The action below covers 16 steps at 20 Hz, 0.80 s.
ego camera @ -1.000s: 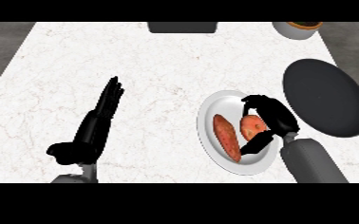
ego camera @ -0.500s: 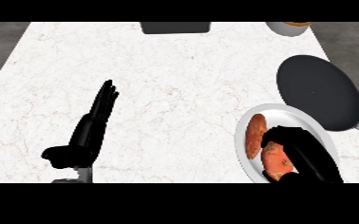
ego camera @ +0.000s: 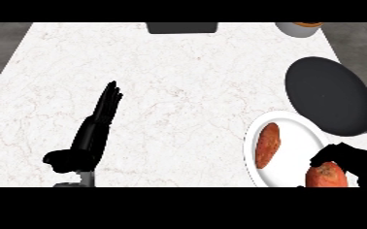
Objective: Pick the squash from the plate and place it in the pan
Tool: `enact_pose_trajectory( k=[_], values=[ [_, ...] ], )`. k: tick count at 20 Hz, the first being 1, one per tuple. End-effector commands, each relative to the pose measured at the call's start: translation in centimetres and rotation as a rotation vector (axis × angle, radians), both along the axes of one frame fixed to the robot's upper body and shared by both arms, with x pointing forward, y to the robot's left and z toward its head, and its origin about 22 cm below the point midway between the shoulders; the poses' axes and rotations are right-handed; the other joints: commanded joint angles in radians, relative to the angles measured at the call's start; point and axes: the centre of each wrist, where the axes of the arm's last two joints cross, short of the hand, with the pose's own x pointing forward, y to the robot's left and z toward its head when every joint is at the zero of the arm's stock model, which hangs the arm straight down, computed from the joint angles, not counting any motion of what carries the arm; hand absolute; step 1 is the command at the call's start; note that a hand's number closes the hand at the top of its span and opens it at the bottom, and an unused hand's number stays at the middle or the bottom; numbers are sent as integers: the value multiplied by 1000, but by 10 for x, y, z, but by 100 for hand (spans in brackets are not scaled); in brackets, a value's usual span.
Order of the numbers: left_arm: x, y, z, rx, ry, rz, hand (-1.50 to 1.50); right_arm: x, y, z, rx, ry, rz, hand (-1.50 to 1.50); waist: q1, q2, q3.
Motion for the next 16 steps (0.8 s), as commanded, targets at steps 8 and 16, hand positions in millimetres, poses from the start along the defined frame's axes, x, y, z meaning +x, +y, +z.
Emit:
enact_pose_trajectory(
  k=[8, 16],
  values=[
    [5, -16, 12, 0, -12, -23, 0, 63, -59, -17, 275, 3, -221, 150, 39, 8, 2],
    [6, -1, -3, -9, -4, -34, 0, 103, -105, -36, 92, -183, -339, 150, 35, 9, 1]
  ],
)
